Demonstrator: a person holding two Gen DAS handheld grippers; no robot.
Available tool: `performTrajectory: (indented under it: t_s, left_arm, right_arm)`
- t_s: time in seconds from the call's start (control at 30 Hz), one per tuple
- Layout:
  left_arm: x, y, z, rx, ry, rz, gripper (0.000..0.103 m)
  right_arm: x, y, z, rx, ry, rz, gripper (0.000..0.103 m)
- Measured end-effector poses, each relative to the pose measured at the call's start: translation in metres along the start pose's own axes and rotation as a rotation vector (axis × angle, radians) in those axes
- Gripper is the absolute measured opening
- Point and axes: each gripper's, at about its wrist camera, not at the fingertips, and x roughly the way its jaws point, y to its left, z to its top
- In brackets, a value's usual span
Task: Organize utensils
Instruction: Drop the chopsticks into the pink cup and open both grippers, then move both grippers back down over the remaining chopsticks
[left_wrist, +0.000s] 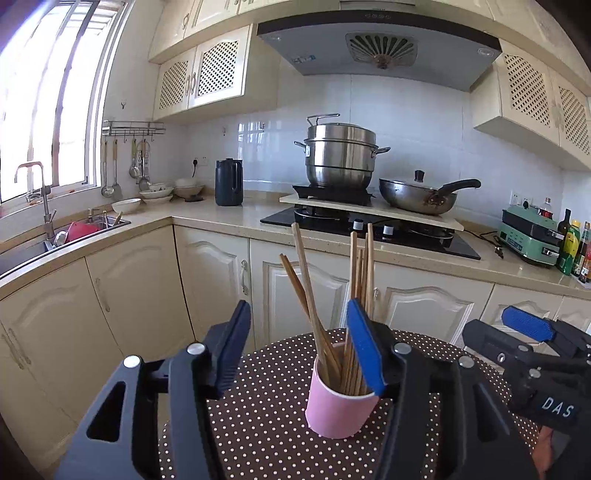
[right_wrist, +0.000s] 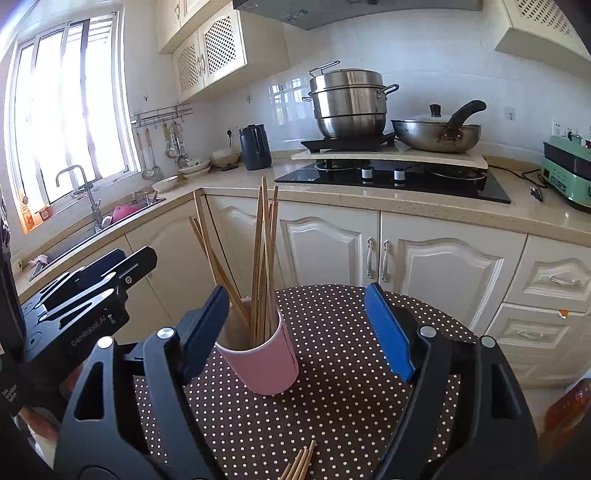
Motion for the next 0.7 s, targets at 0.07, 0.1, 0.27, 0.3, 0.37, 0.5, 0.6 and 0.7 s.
performTrajectory:
  t_s: [0.07, 0.1, 0.27, 0.3, 0.37, 0.5, 0.6, 0.7]
  left_arm:
    - [-0.019, -0.002, -0.007, 0.010, -0.015, 0.000, 0.058]
    - [-0.025, -0.003, -0.010, 0.010, -0.015, -0.010, 0.058]
    - [-0.052, -0.006, -0.035, 0.014, 0.021, -0.038, 0.058]
    - [-0.055, -0.007, -0.039, 0.013, 0.032, -0.044, 0.058]
    - [-0.061, -0.008, -0.051, 0.011, 0.062, -0.057, 0.058]
    - [-0.066, -0.011, -0.072, 0.020, 0.113, -0.064, 0.058]
    - [-0.068, -0.010, -0.091, 0.008, 0.155, -0.075, 0.058]
    - [-0.064, -0.012, -0.113, 0.007, 0.216, -0.079, 0.058]
  right_arm:
    - [-0.013, -0.001, -0.005, 0.008, 0.001, -0.002, 0.083]
    - [-0.019, -0.001, -0.008, 0.008, 0.008, -0.008, 0.085]
    - [-0.043, -0.002, -0.030, 0.009, 0.036, -0.049, 0.086]
    - [-0.046, -0.004, -0.036, 0.013, 0.047, -0.050, 0.086]
    - [-0.051, -0.006, -0.046, 0.021, 0.069, -0.052, 0.086]
    - [-0.056, -0.016, -0.070, 0.048, 0.100, -0.078, 0.086]
    - [-0.053, -0.025, -0.091, 0.076, 0.141, -0.100, 0.086]
    - [-0.043, -0.031, -0.118, 0.105, 0.207, -0.100, 0.086]
